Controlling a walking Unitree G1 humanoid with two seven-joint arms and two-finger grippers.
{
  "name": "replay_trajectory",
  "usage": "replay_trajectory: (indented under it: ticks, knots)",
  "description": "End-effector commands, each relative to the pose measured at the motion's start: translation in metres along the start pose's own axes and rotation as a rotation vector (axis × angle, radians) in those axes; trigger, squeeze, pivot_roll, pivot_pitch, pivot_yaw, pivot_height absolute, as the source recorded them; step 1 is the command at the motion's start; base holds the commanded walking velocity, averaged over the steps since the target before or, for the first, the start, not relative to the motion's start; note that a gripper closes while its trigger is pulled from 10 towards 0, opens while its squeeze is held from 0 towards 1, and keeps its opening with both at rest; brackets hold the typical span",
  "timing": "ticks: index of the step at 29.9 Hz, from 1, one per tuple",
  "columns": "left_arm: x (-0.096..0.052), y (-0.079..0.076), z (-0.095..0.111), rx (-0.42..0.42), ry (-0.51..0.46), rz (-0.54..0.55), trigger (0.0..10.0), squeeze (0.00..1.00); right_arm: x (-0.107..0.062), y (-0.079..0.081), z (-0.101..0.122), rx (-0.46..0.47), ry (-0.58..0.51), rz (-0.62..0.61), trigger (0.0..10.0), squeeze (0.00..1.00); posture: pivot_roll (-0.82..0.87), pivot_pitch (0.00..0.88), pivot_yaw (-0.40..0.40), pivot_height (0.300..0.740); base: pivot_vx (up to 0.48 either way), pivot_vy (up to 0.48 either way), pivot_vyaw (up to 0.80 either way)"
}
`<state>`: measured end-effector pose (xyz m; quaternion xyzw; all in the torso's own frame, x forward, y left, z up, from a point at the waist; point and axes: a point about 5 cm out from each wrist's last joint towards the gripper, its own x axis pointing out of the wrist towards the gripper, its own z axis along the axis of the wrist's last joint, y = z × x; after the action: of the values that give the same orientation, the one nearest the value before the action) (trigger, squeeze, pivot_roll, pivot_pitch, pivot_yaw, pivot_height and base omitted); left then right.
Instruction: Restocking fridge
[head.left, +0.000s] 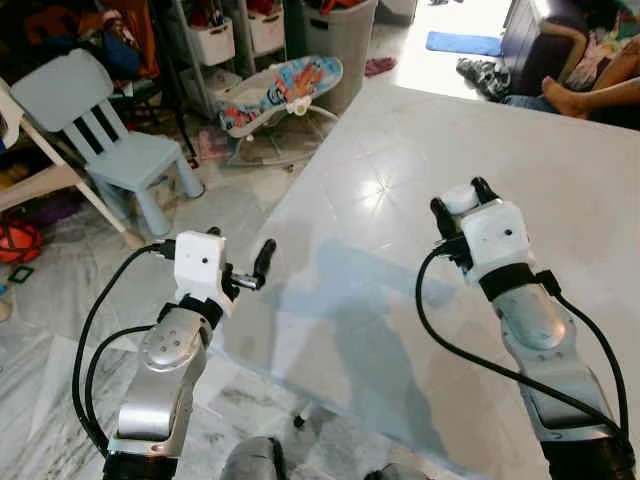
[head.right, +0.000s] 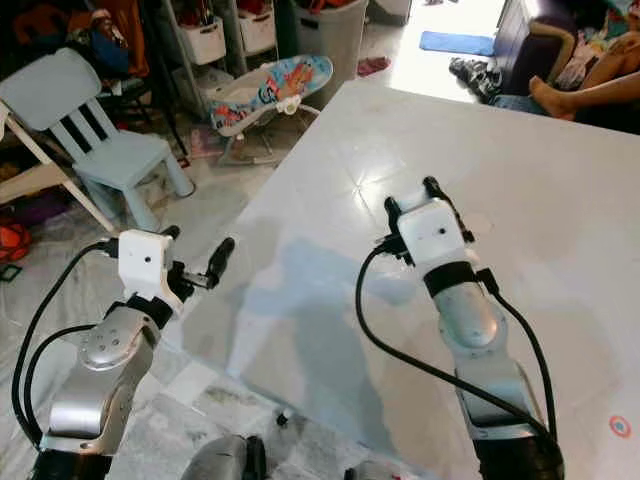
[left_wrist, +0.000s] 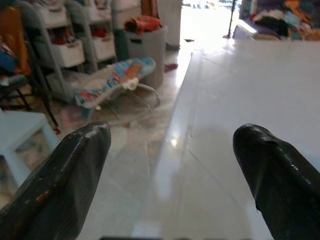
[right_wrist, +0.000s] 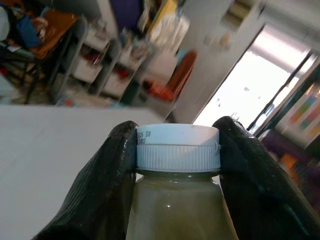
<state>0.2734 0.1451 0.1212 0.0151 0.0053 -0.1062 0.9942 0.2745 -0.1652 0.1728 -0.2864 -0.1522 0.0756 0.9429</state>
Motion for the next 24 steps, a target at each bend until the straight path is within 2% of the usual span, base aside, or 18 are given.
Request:
replay_trajectory:
  ticks: [1, 7, 8, 10, 11, 12, 14, 15, 16, 17, 19, 20, 22, 24]
  knots:
    - [0.003, 0.004, 0.004, 0.017, -0.024, 0.028, 10.0, 0.00, 0.005, 0.004, 0.007, -0.040, -0.069, 0.005, 10.0, 0.00, -0.01, 0.000, 0.015, 0.740, 0.000, 0.000, 0.00]
    - [0.007, 0.007, 0.009, 0.020, -0.058, 0.072, 10.0, 0.00, 0.009, 0.017, 0.006, -0.050, -0.129, 0.026, 10.0, 0.00, 0.00, 0.000, 0.027, 0.740, 0.000, 0.000, 0.00]
    - [0.009, 0.008, 0.009, 0.019, -0.073, 0.079, 10.0, 0.00, 0.015, 0.019, 0.006, -0.072, -0.166, 0.017, 10.0, 0.00, 0.00, 0.000, 0.032, 0.740, 0.000, 0.000, 0.00]
    - [0.012, 0.007, 0.012, 0.038, -0.099, 0.095, 10.0, 0.00, 0.027, 0.022, 0.002, -0.042, -0.169, -0.005, 10.0, 0.00, 0.00, 0.000, 0.037, 0.740, 0.000, 0.000, 0.00]
    - [0.014, 0.006, 0.013, 0.050, -0.113, 0.101, 10.0, 0.00, 0.035, 0.023, -0.001, 0.003, -0.152, -0.020, 10.0, 0.00, 0.01, 0.000, 0.037, 0.740, 0.000, 0.000, 0.00]
    - [0.017, 0.005, 0.016, 0.064, -0.130, 0.100, 10.0, 0.00, 0.047, 0.023, -0.003, 0.090, -0.128, -0.051, 10.0, 0.00, 0.02, 0.000, 0.038, 0.740, 0.000, 0.000, 0.00]
    - [0.018, 0.005, 0.018, 0.070, -0.138, 0.102, 10.0, 0.00, 0.054, 0.023, -0.003, 0.144, -0.121, -0.063, 10.0, 0.00, 0.04, 0.000, 0.037, 0.740, 0.000, 0.000, 0.00]
    - [0.019, 0.006, 0.021, 0.073, -0.146, 0.107, 10.0, 0.00, 0.067, 0.025, 0.001, 0.261, -0.127, -0.074, 10.0, 0.00, 0.06, 0.000, 0.040, 0.740, 0.000, 0.000, 0.00]
    - [0.019, 0.006, 0.021, 0.073, -0.146, 0.107, 10.0, 0.00, 0.067, 0.025, 0.001, 0.261, -0.127, -0.074, 10.0, 0.00, 0.06, 0.000, 0.040, 0.740, 0.000, 0.000, 0.00]
    - [0.019, 0.007, 0.022, 0.074, -0.148, 0.107, 10.0, 0.00, 0.075, 0.027, 0.006, 0.386, -0.136, -0.075, 10.0, 0.00, 0.06, 0.000, 0.040, 0.740, 0.000, 0.000, 0.00]
    - [0.019, 0.008, 0.022, 0.074, -0.150, 0.107, 10.0, 0.00, 0.083, 0.029, 0.010, 0.519, -0.139, -0.077, 10.0, 0.00, 0.08, 0.000, 0.039, 0.740, 0.000, 0.000, 0.00]
    - [0.018, 0.009, 0.022, 0.077, -0.149, 0.103, 10.0, 0.00, 0.092, 0.031, 0.017, 0.625, -0.149, -0.076, 10.0, 0.00, 0.08, 0.000, 0.040, 0.740, 0.000, 0.000, 0.00]
    - [0.017, 0.010, 0.022, 0.079, -0.151, 0.102, 10.0, 0.00, 0.097, 0.032, 0.022, 0.675, -0.161, -0.076, 10.0, 0.00, 0.09, 0.000, 0.041, 0.740, 0.000, 0.000, 0.00]
    - [0.016, 0.010, 0.021, 0.083, -0.155, 0.103, 10.0, 0.00, 0.102, 0.034, 0.026, 0.687, -0.178, -0.082, 10.0, 0.00, 0.10, 0.000, 0.041, 0.740, 0.000, 0.000, 0.00]
